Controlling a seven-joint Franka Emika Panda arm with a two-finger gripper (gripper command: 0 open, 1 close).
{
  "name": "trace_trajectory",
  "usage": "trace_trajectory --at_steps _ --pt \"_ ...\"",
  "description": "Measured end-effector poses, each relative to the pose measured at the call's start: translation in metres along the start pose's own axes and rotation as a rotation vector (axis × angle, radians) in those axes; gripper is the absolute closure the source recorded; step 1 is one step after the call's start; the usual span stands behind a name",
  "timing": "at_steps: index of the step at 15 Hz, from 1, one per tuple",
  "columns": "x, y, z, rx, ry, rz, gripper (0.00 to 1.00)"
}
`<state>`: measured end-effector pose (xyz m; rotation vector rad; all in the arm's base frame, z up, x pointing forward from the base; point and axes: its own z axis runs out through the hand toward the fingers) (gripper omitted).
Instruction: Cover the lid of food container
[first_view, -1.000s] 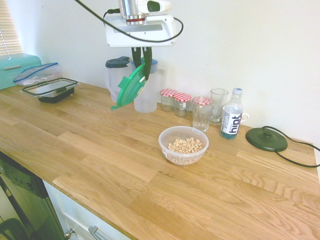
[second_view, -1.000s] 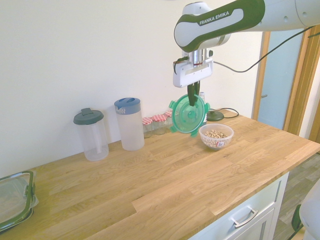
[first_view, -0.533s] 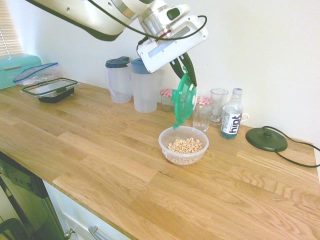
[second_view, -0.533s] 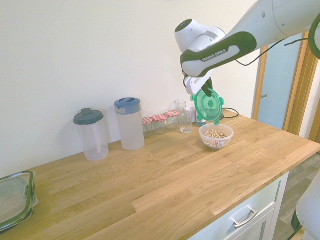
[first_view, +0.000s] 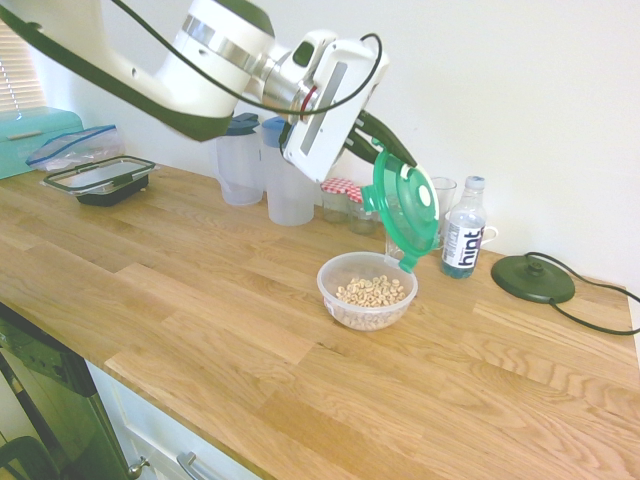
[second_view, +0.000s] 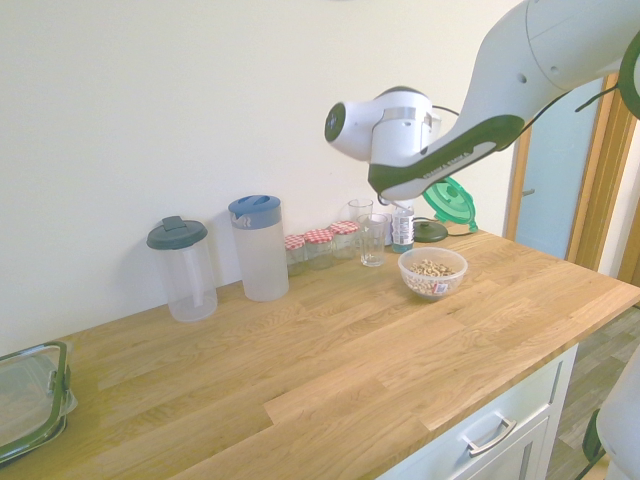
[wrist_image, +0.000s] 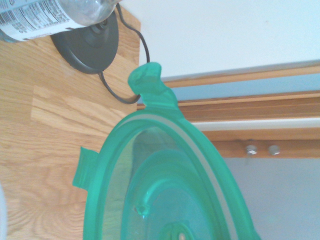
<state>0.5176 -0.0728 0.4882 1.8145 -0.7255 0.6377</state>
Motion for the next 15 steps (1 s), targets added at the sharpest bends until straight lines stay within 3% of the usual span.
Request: trace_trajectory --at_steps 2,5,15 --pt "-0.031 -0.008 0.008 -0.059 0.096 -0.030 1.00" --pt "-0.065 -0.016 0.003 -0.047 0.156 -0.051 1.00" --pt "-0.107 -0.041 -0.019 -0.054 0.233 -0.040 1.00"
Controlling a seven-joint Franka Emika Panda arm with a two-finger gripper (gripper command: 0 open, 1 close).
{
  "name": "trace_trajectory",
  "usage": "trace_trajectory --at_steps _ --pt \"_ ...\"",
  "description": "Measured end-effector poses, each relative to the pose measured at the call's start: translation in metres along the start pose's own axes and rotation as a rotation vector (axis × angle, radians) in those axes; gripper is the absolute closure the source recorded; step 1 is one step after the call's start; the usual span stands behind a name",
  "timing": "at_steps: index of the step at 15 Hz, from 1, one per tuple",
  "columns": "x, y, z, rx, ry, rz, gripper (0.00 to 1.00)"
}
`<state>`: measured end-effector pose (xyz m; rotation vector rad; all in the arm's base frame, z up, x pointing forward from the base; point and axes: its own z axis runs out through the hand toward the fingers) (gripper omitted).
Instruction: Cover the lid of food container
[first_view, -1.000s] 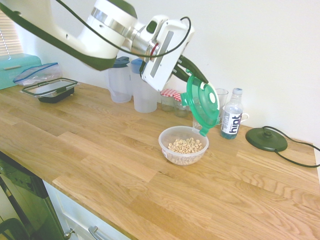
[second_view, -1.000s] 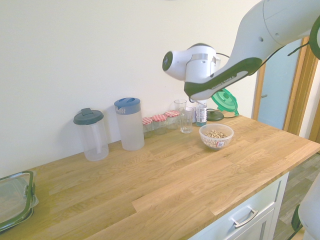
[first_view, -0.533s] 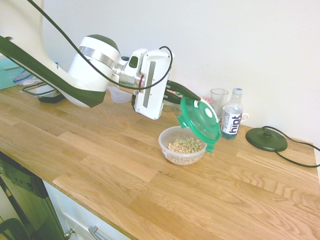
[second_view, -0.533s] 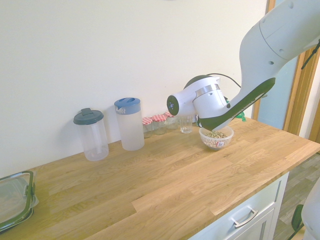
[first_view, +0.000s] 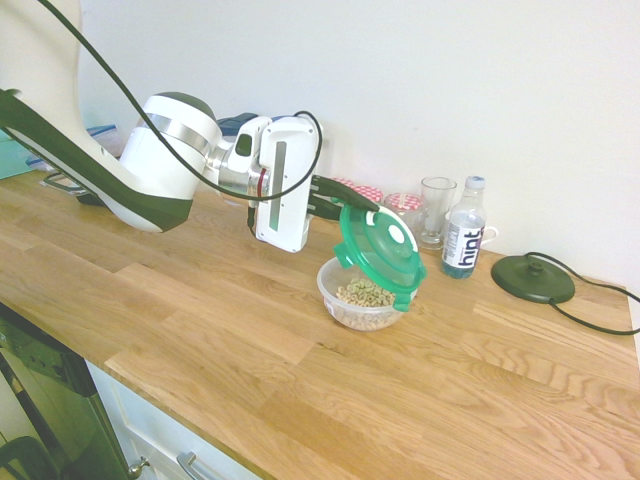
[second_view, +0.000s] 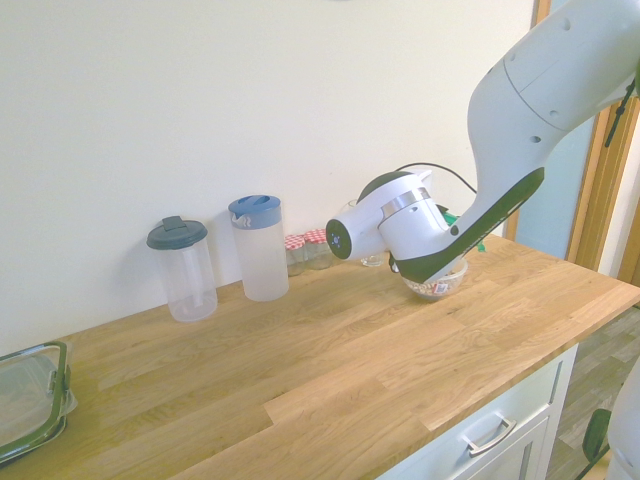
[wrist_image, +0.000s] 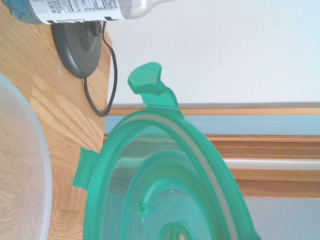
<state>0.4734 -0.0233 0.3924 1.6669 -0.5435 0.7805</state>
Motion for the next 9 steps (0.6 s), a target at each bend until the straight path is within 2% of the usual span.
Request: trace_trajectory --at_steps 9 --pt "-0.004 -0.029 -0.001 -0.021 0.007 0.001 1.00"
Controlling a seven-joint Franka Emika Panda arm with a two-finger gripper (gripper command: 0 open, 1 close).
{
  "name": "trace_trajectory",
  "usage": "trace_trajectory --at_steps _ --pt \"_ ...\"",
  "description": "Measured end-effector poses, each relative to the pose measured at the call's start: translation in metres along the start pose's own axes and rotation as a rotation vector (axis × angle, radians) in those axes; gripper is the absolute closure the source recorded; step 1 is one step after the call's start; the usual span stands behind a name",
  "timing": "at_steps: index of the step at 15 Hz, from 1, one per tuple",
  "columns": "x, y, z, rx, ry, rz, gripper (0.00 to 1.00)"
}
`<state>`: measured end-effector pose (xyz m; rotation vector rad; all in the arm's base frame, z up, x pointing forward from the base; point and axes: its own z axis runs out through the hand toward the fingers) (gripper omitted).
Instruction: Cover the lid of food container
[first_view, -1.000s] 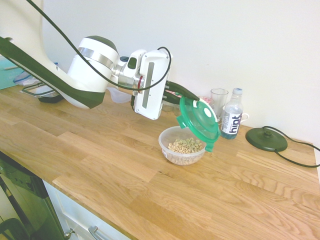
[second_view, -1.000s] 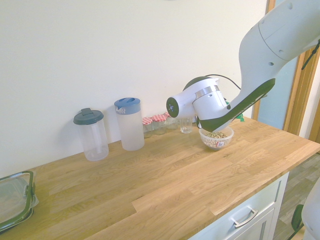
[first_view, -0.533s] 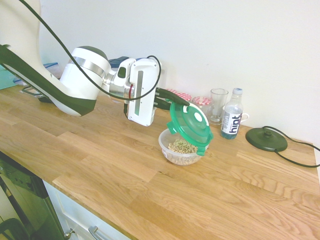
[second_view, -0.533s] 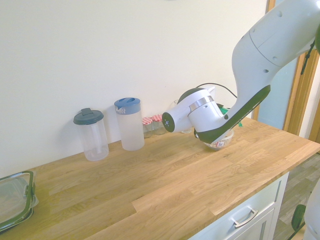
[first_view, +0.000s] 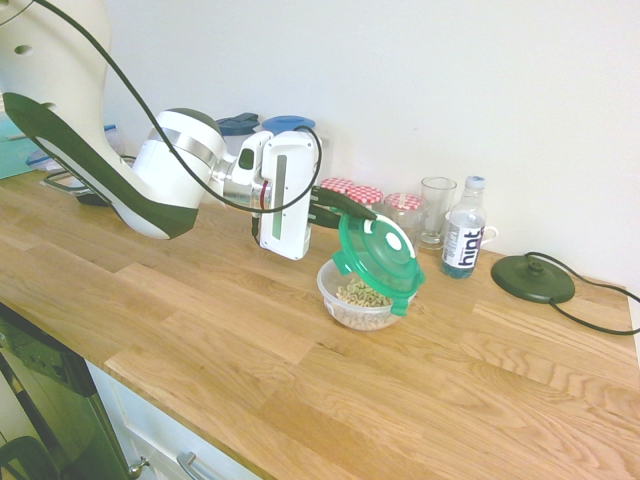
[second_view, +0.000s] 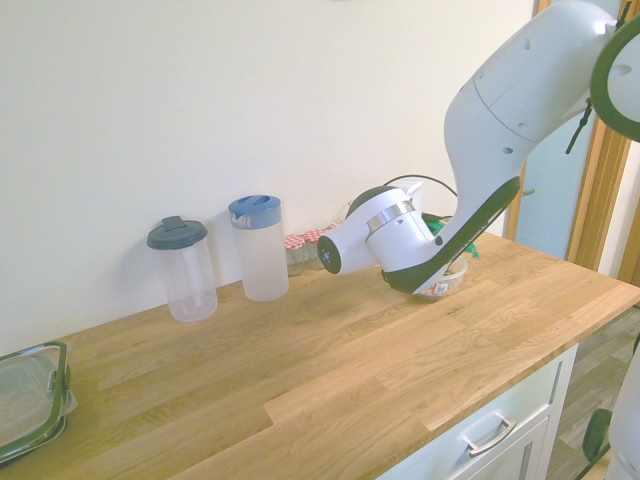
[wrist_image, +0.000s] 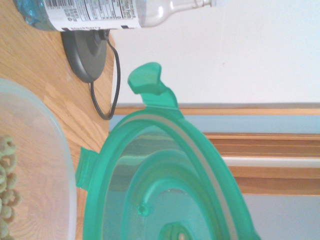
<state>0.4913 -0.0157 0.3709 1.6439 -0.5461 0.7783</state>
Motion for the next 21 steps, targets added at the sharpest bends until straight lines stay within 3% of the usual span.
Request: trace_trajectory --at_steps 6,7,17,21 --pt "0.004 -0.012 -0.001 -0.003 0.003 -0.004 1.00" --pt "0.003 -0.013 -0.001 -0.004 0.003 -0.007 0.00" --pt "-0.007 -0.021 -0.019 0.017 0.006 -0.033 0.00" --pt "-0.016 -0.024 -0.022 0.045 -0.048 -0.042 0.00"
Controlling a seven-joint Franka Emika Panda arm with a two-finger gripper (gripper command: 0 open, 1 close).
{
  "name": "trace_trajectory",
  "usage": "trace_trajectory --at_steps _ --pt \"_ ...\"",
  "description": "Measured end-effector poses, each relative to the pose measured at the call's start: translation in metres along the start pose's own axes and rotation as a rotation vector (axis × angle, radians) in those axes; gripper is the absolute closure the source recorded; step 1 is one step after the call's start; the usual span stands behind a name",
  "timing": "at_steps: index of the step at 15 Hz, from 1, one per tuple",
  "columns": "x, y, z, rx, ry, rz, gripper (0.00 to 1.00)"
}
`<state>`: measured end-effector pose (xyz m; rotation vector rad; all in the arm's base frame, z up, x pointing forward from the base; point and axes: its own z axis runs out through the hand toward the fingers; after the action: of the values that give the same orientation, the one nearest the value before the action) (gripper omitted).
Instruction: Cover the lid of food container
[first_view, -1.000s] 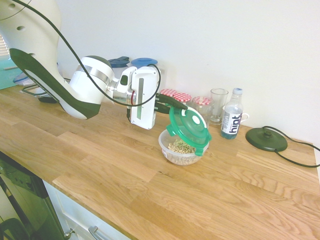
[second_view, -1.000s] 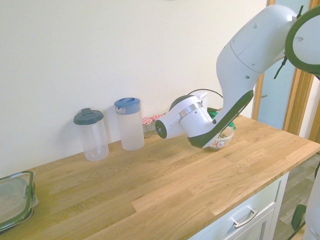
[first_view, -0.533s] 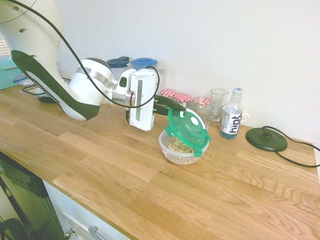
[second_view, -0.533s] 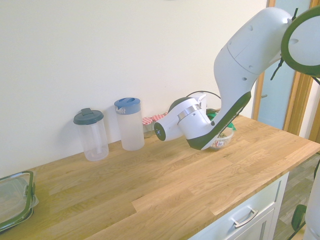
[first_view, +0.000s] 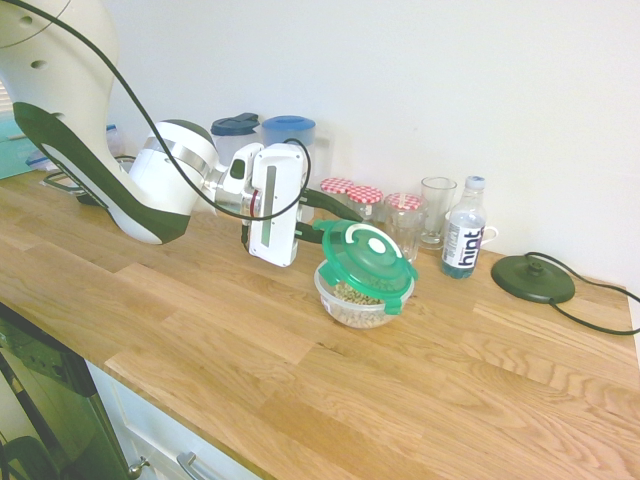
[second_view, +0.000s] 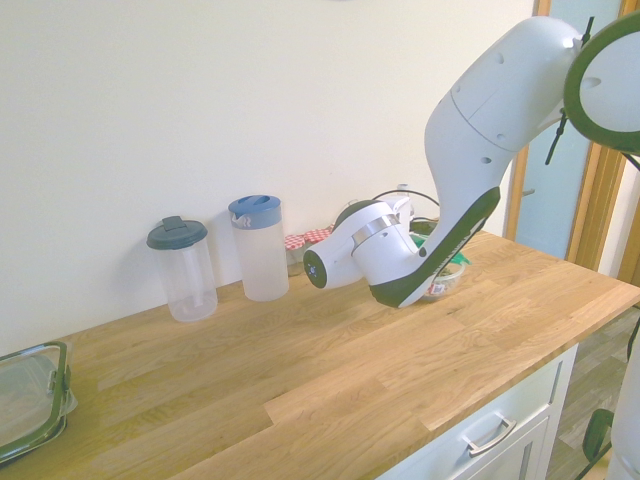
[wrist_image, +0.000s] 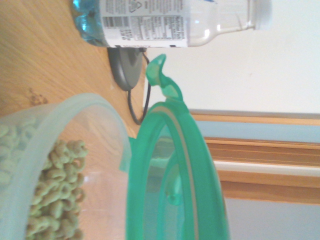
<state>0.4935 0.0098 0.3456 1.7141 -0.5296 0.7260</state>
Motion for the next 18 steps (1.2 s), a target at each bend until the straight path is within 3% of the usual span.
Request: trace_trajectory --at_steps 9,13,18 --pt "0.023 0.036 -0.023 0.177 -0.286 0.008 0.00" --pt "0.052 0.061 -0.017 0.254 -0.423 0.058 0.00" --pt "0.063 0.115 -0.032 0.489 -0.708 0.071 0.00"
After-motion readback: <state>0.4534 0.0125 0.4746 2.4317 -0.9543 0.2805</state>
